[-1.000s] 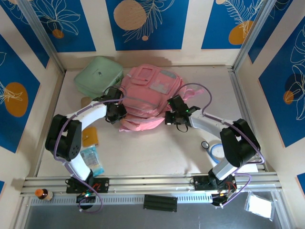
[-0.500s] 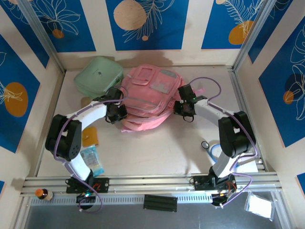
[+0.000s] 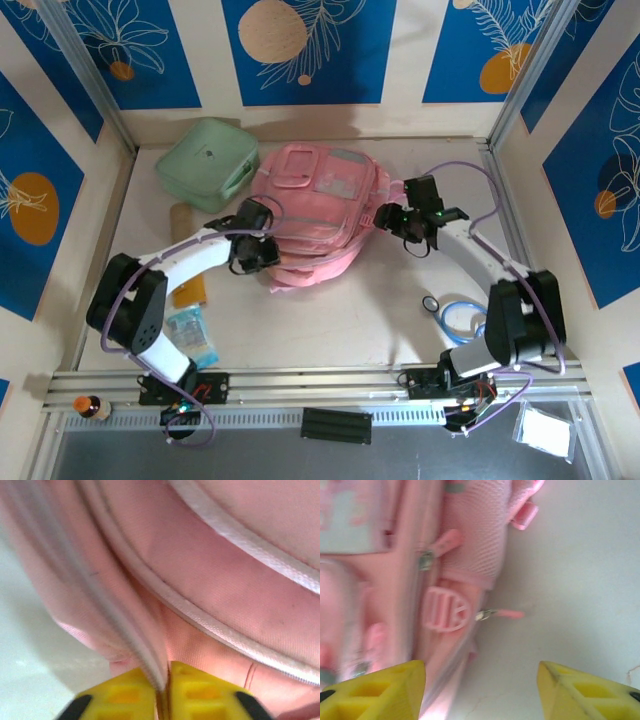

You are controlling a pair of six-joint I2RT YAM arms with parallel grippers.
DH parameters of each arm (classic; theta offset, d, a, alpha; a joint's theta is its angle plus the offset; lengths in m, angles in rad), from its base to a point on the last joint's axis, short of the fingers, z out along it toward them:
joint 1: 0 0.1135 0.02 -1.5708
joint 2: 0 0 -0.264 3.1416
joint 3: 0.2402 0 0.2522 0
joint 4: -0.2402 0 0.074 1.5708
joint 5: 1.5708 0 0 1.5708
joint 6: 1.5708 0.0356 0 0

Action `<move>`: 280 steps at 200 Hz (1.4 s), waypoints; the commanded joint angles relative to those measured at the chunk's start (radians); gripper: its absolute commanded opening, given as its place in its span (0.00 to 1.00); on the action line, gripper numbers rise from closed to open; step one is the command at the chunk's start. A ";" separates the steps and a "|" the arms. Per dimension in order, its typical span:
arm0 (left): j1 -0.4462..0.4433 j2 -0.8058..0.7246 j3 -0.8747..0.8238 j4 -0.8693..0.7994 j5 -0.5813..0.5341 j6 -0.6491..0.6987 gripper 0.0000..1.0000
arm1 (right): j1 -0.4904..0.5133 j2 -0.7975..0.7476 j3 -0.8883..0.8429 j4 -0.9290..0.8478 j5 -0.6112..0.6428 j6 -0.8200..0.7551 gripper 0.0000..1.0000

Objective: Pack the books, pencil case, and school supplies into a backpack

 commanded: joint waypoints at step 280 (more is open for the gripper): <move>-0.136 0.168 0.403 0.013 -0.012 1.224 0.22 | -0.118 -0.002 -0.087 0.230 -0.393 0.070 0.77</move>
